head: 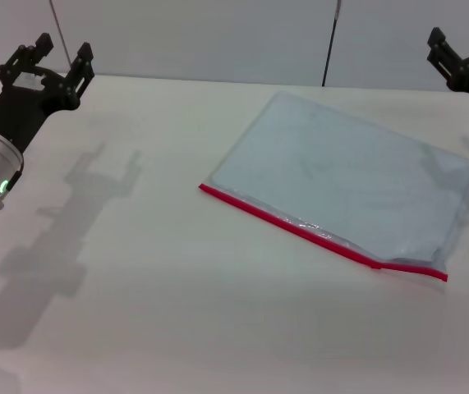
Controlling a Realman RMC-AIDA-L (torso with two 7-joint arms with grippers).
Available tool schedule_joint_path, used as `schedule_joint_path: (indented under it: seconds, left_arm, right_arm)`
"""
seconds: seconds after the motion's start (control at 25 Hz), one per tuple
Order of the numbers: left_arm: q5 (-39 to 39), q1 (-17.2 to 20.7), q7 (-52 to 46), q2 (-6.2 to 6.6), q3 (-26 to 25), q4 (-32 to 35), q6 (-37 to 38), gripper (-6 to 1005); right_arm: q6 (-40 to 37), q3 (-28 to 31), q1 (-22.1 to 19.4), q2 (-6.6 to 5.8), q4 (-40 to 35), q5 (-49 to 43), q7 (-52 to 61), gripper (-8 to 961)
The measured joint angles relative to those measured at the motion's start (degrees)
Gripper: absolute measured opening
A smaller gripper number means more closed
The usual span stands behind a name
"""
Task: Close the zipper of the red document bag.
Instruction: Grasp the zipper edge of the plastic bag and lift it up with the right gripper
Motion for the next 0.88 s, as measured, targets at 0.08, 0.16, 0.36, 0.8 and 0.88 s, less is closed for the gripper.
schedule_joint_path:
  seconds: [0.08,0.16,0.36,0.8,0.88]
  left_arm:
    - [0.0,0.0,0.0,0.0,0.07,0.02,0.32,615]
    - [0.0,-0.03,0.0,0.0,0.18,0.09,1.41,615]
    - [0.05,-0.06,-0.38,0.0,0.26,0.11,3.23,616]
    - [0.7,0.37,-0.74,0.13,0.36,0.11,3.63,615]
    - [0.7,0.4,-0.75,0.2,0.36,0.08,3.65,615]
  right_arm:
    - [0.31,-0.14,0.01,-0.01,0.0,-0.01,0.0,777]
    - [0.57,-0.26,0.01,-0.05,0.0,-0.12,0.2,777]
    - [5.53,-2.41,0.18,-0.75,-0.79,-3.87,8.68,776]
    - [-8.87,-2.5,0.56,-7.49,-2.23,-42.88,43.98,774]
    - [-11.2,-2.5,0.83,-8.51,-2.33,-47.86,46.03,773]
